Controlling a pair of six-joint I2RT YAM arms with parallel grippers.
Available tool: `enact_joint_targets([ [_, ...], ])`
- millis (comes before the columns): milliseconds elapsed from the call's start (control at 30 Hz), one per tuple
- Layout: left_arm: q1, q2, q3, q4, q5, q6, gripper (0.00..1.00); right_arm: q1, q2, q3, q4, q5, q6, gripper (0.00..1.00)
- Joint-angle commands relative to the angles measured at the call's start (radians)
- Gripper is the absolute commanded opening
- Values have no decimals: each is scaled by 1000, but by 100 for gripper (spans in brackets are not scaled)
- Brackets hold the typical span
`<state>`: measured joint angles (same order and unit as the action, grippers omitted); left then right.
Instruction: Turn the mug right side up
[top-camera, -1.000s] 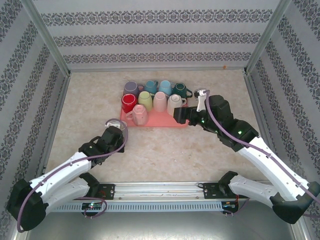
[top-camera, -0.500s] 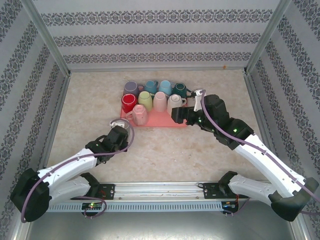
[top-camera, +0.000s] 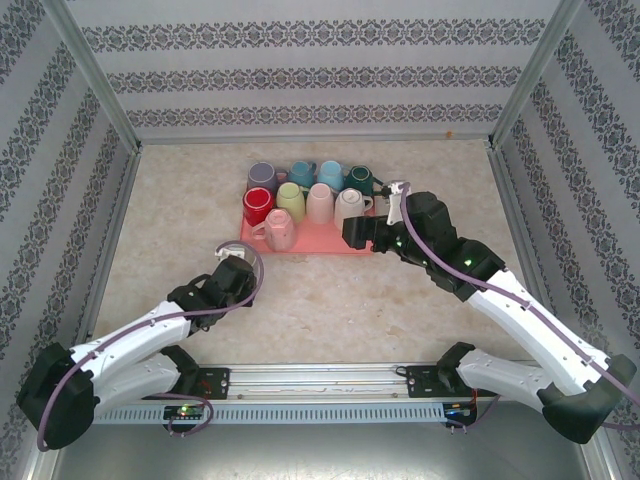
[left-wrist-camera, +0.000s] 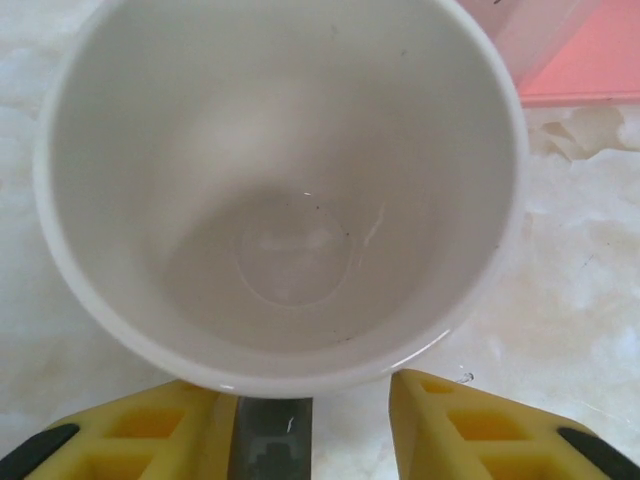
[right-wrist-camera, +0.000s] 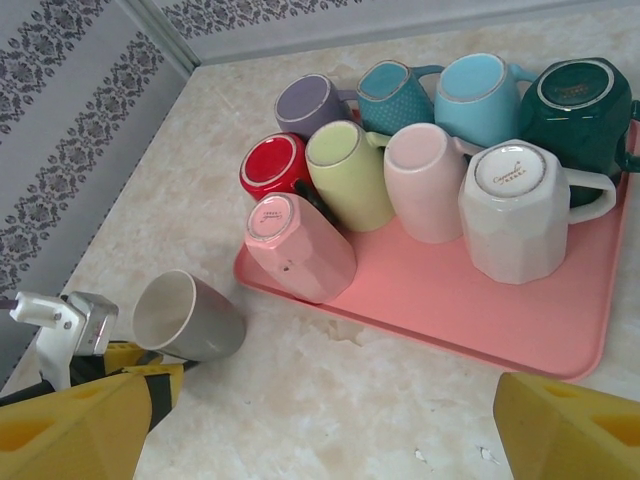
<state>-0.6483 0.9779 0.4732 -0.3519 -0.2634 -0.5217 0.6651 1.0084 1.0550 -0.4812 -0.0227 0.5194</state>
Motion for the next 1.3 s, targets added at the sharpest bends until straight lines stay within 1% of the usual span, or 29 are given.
enact_joint_targets([
  [0, -14, -16, 13, -28, -5, -4, 52, -4, -10, 4, 0, -7, -13, 90],
  [100, -13, -39, 13, -29, 12, 2, 59, -9, -6, 20, -17, -17, -24, 91],
  [167, -13, -43, 10, -21, 33, 2, 61, -14, -5, 26, -24, -28, -28, 92],
  [433, -13, 3, 9, 37, 125, 15, 61, -20, -30, 16, -40, -30, -13, 92],
  [600, -13, 19, 37, -24, 64, 8, 60, -22, -37, 16, -62, -28, -10, 92],
  [767, -13, -2, 56, -77, 61, -22, 63, -23, -36, 36, -105, -3, -23, 92],
  [867, -13, -39, 103, -162, 50, -38, 66, -27, -2, 91, -190, 32, -59, 91],
  [900, -13, -52, 131, -210, 39, -48, 69, -32, 16, 115, -231, 49, -71, 91],
  [933, -11, -57, 162, -264, 24, -63, 72, -39, 35, 145, -275, 64, -79, 91],
  [1000, -7, -43, 248, -384, 12, -74, 73, -50, 80, 206, -359, 89, -103, 91],
  [1100, -7, -6, 379, -566, 8, -101, 74, -58, 136, 269, -421, 113, -145, 91],
  [1167, -4, -6, 465, -677, 24, -142, 74, -65, 175, 310, -441, 127, -163, 91],
  [1267, 14, 24, 599, -768, 116, -155, 75, -80, 233, 356, -424, 87, -193, 91],
])
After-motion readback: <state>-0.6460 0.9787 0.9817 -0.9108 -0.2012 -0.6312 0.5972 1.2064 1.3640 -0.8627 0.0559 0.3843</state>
